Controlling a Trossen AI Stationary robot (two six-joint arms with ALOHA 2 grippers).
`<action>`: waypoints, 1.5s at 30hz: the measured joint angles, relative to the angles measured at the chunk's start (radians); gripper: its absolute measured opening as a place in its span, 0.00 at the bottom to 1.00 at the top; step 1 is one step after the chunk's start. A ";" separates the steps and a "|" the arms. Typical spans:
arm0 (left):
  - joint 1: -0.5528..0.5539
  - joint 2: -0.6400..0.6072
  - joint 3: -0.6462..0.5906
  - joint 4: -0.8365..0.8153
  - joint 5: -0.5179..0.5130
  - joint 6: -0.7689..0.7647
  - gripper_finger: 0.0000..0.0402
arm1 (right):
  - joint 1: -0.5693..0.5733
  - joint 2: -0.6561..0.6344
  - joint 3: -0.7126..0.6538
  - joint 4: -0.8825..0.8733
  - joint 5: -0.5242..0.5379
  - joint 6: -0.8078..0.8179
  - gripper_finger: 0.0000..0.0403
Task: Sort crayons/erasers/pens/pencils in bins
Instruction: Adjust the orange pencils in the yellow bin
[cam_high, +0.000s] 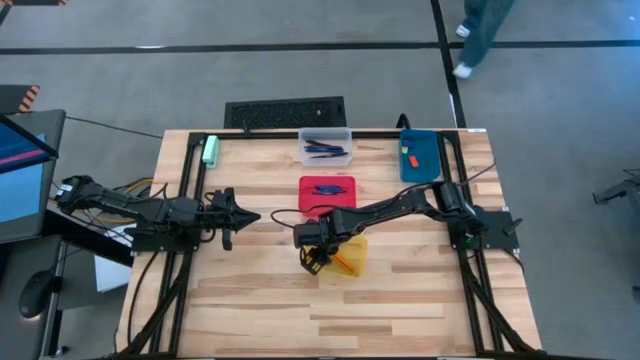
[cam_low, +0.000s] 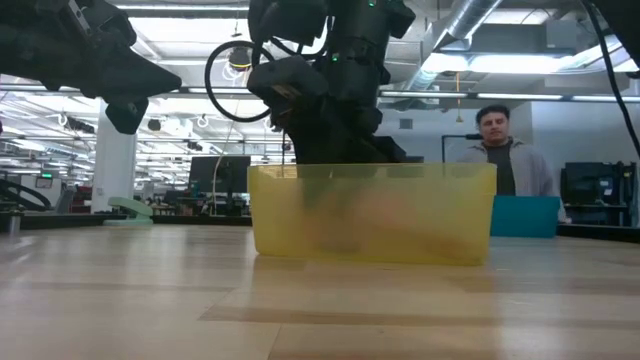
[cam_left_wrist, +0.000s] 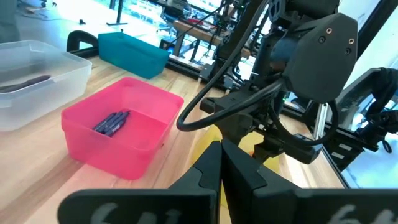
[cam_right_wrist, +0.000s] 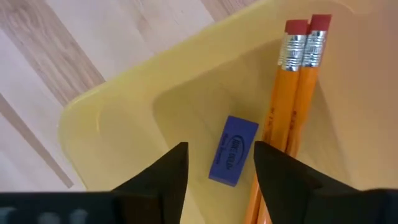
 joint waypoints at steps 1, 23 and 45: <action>0.000 0.000 0.000 0.000 0.000 0.000 0.00 | 0.000 0.000 0.000 -0.001 0.000 0.000 0.48; 0.000 0.000 0.000 0.000 0.000 0.000 0.00 | -0.001 0.036 0.000 -0.004 -0.019 0.026 0.55; 0.000 0.000 0.000 0.000 -0.007 0.000 0.00 | 0.006 0.025 0.082 -0.090 0.005 0.017 0.58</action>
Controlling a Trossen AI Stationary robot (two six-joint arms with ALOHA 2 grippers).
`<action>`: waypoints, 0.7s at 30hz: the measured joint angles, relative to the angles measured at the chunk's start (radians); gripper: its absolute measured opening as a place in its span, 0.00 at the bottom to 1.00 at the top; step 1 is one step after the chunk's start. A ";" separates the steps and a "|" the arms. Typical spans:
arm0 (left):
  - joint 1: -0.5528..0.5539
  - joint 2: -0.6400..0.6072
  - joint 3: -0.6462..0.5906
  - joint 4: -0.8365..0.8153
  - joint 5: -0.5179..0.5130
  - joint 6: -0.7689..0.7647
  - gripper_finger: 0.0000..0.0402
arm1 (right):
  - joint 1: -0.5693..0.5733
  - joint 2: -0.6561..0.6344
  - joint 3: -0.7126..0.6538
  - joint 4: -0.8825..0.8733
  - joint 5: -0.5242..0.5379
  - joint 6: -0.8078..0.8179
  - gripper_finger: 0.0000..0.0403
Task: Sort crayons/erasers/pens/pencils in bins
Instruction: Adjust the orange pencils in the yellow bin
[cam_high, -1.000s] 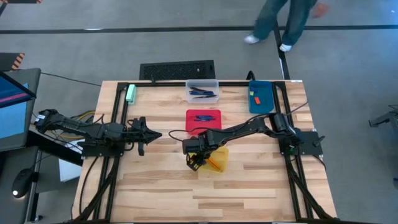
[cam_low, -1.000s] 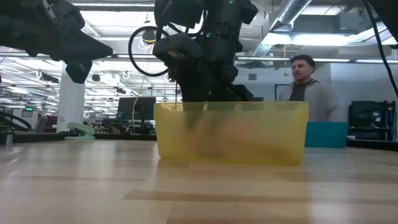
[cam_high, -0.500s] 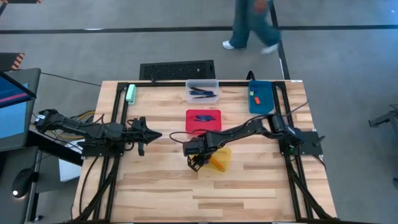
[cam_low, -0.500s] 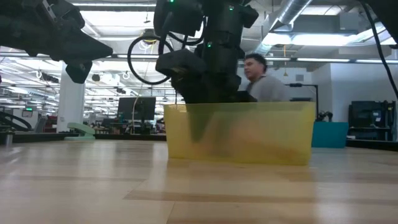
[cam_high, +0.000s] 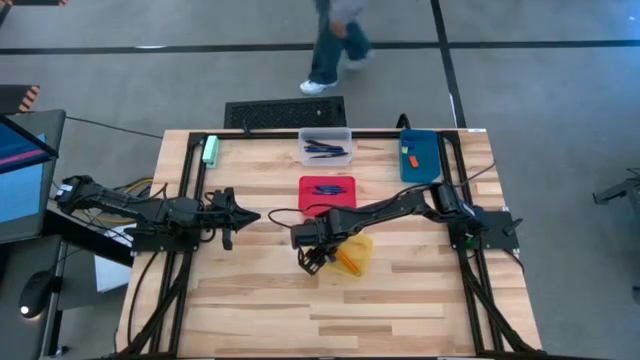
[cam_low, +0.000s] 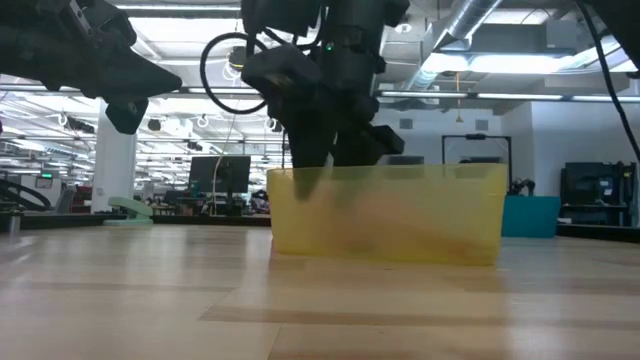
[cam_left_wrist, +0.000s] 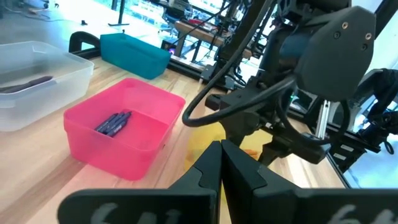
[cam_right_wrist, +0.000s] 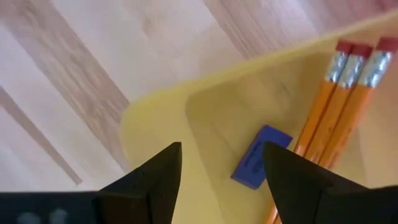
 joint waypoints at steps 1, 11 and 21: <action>0.000 0.000 0.000 0.000 0.000 0.000 0.00 | 0.002 0.000 0.000 0.005 0.000 -0.012 0.58; 0.000 0.000 0.000 0.000 0.004 -0.001 0.00 | 0.043 0.000 0.000 0.035 -0.015 -0.044 0.58; 0.000 0.000 0.000 -0.001 0.031 0.000 0.00 | 0.084 -0.009 0.001 0.033 -0.023 -0.016 0.58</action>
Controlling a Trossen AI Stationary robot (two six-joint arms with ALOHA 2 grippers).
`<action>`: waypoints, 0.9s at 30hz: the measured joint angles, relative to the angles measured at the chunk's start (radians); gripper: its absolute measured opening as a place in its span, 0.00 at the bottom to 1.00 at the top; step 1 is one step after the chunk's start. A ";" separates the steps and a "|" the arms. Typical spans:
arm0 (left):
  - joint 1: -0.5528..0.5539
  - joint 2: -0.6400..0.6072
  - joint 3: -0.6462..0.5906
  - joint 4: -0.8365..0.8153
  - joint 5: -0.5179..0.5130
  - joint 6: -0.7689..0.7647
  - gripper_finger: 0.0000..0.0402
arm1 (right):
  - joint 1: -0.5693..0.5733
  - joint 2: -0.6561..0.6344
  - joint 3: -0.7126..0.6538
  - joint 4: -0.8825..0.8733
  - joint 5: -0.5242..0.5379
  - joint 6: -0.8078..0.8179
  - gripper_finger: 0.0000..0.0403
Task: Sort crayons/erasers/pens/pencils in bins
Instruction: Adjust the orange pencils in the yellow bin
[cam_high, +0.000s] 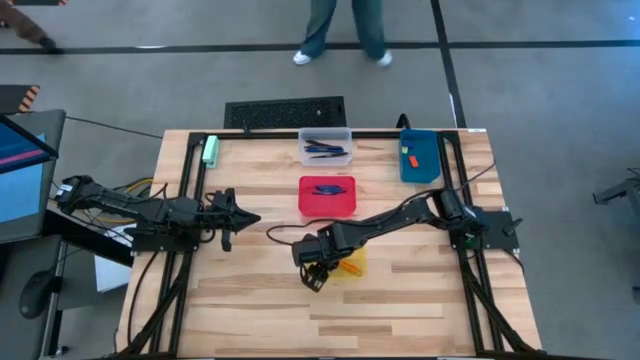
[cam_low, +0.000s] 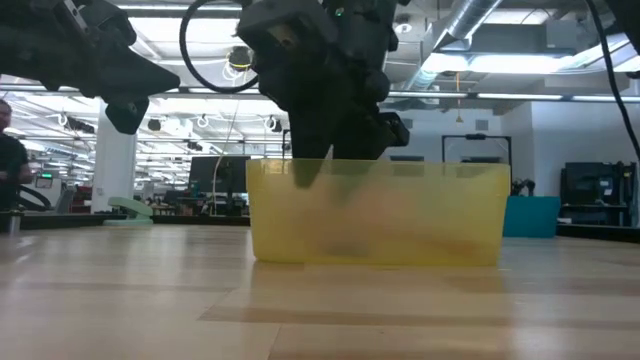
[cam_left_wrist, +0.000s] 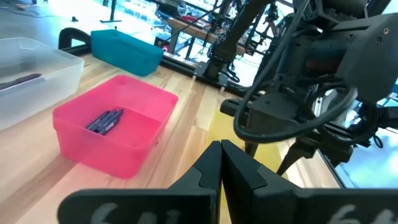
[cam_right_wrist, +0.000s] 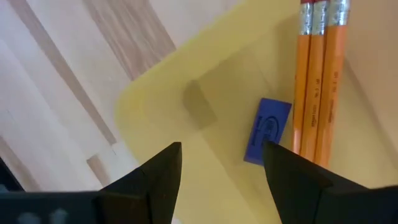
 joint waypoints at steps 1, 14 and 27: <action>0.000 0.000 0.000 -0.001 0.003 0.000 0.00 | 0.001 0.000 0.000 0.001 0.002 0.006 0.58; 0.000 0.000 0.000 -0.007 0.014 0.000 0.00 | -0.016 0.033 0.002 -0.018 0.079 0.048 0.60; 0.000 0.000 0.000 -0.007 0.013 0.000 0.00 | -0.021 0.020 0.008 -0.021 0.062 0.026 0.67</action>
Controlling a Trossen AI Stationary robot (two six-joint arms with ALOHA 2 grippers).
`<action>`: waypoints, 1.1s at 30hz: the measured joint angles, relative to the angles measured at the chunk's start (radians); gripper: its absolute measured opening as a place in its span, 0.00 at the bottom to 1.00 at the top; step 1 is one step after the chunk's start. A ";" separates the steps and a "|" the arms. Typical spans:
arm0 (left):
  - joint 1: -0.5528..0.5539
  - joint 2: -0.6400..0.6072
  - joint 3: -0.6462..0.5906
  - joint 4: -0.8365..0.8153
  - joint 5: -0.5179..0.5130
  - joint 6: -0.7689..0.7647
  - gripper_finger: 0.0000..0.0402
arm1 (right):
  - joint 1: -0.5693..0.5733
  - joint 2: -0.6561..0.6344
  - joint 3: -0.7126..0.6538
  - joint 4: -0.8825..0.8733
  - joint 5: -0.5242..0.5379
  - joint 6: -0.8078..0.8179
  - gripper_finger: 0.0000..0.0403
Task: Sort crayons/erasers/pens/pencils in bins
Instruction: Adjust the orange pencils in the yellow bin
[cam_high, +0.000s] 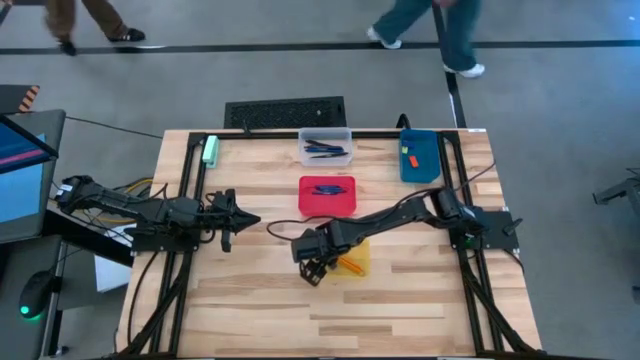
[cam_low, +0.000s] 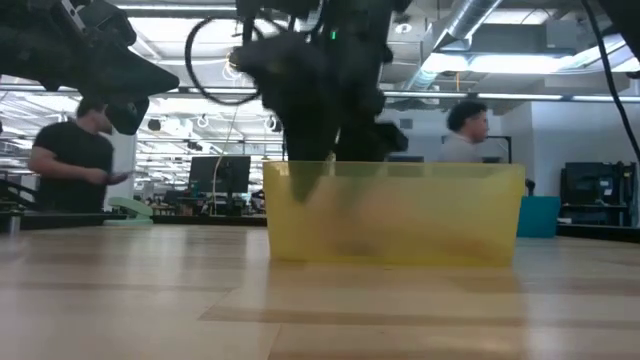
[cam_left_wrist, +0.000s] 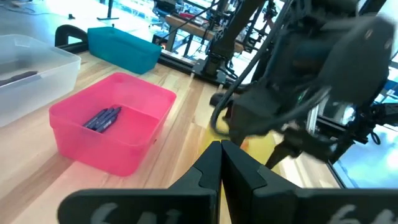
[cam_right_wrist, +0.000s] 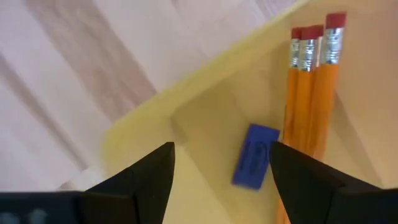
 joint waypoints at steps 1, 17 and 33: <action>0.000 0.000 0.000 0.000 0.000 0.000 0.00 | 0.000 -0.011 0.009 -0.012 0.000 -0.008 0.67; 0.000 0.000 0.000 0.019 -0.016 -0.014 0.00 | -0.084 -0.055 0.054 -0.125 -0.003 -0.269 0.67; 0.000 0.000 0.000 0.015 -0.020 -0.026 0.00 | -0.057 -0.054 -0.070 -0.027 0.072 -0.240 0.67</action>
